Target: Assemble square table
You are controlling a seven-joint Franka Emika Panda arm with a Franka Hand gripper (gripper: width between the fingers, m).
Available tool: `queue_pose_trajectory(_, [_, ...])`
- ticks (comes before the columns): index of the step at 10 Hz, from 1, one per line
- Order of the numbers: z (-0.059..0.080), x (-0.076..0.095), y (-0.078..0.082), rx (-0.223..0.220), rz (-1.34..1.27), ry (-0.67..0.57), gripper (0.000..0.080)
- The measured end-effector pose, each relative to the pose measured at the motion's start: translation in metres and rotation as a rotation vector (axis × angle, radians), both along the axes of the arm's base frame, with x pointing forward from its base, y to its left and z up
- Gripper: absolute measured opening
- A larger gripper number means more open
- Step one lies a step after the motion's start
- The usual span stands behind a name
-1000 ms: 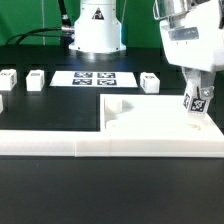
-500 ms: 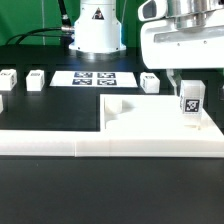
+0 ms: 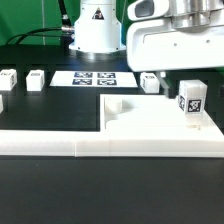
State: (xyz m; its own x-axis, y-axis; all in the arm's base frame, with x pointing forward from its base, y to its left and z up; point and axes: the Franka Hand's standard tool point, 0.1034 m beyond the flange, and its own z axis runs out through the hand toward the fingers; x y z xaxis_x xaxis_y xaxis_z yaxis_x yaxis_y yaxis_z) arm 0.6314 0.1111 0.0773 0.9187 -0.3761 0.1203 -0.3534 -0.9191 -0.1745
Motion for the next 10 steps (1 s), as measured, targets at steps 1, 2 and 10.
queue_pose_trajectory(1, [0.0,0.0005,-0.0022,-0.019,0.074,-0.01,0.0649])
queue_pose_trajectory(2, [-0.0002,0.0006,-0.0031,-0.04,0.174,-0.022,0.0649])
queue_pose_trajectory(10, [-0.0008,-0.0002,0.0019,-0.063,0.232,-0.026,0.0378])
